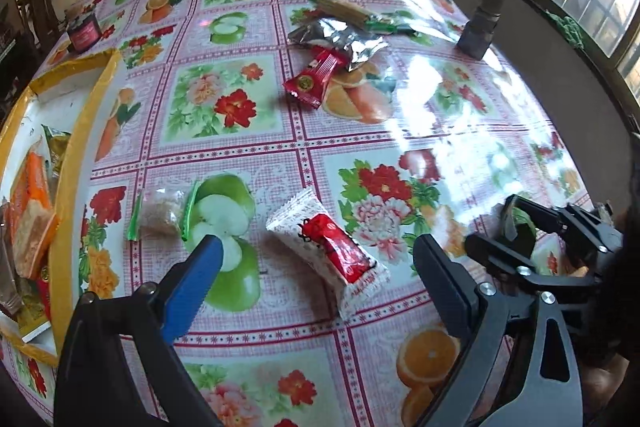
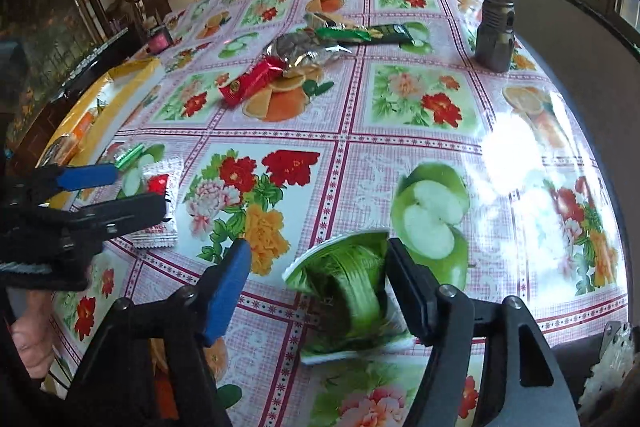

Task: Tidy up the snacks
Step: 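Grasp the red-and-white candy packet with the left tool while the right tool grasps the green packet, then carry the red-and-white packet over the tray while the right tool carries the green packet, then open the left tool over the tray while the right tool drops the green packet in, then grasp the red chocolate bar with the left tool while the right tool grasps the cracker pack, then carry the red bar into the tray while the right tool carries the cracker pack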

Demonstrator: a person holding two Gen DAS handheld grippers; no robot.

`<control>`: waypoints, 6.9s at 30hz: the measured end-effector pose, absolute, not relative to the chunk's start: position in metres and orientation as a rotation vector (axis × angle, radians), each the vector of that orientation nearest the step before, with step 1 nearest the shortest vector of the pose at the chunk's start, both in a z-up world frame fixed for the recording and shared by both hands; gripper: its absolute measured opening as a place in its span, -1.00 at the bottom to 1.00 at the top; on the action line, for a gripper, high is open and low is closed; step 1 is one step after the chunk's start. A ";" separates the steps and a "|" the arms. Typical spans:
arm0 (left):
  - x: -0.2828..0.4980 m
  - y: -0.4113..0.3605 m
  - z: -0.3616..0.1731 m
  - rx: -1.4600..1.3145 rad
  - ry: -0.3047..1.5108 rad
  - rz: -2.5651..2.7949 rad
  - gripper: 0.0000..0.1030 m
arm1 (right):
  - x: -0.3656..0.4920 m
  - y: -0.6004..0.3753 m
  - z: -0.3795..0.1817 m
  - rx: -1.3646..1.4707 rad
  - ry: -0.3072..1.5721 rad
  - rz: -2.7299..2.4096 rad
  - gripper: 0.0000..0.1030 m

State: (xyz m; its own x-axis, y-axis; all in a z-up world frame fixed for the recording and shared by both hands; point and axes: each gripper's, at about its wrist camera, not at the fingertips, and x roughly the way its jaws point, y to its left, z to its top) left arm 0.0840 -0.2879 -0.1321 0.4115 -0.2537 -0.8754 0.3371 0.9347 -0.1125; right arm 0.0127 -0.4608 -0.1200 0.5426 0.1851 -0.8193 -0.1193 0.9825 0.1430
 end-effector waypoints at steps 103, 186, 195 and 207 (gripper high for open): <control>0.132 -0.021 -0.110 -0.027 0.940 0.181 -0.45 | 0.181 -0.192 -0.100 0.262 0.899 0.860 -0.29; 0.213 -0.325 -0.143 0.200 1.049 -0.395 -0.59 | 0.236 -0.477 -0.110 0.204 0.863 0.278 -0.12; 0.177 -0.281 -0.110 0.081 1.004 -0.394 -0.60 | 0.157 -0.482 -0.070 0.338 0.726 0.359 -0.12; 0.119 -0.225 -0.075 0.099 0.899 -0.182 -0.59 | 0.084 -0.439 -0.061 0.358 0.706 0.472 -0.12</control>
State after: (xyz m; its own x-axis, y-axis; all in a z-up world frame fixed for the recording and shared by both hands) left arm 0.1189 -0.2250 -0.0752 0.6081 -0.1158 -0.7853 0.1990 0.9800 0.0096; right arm 0.0843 -0.4390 -0.0610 0.6643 0.5258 -0.5313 -0.2908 0.8365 0.4643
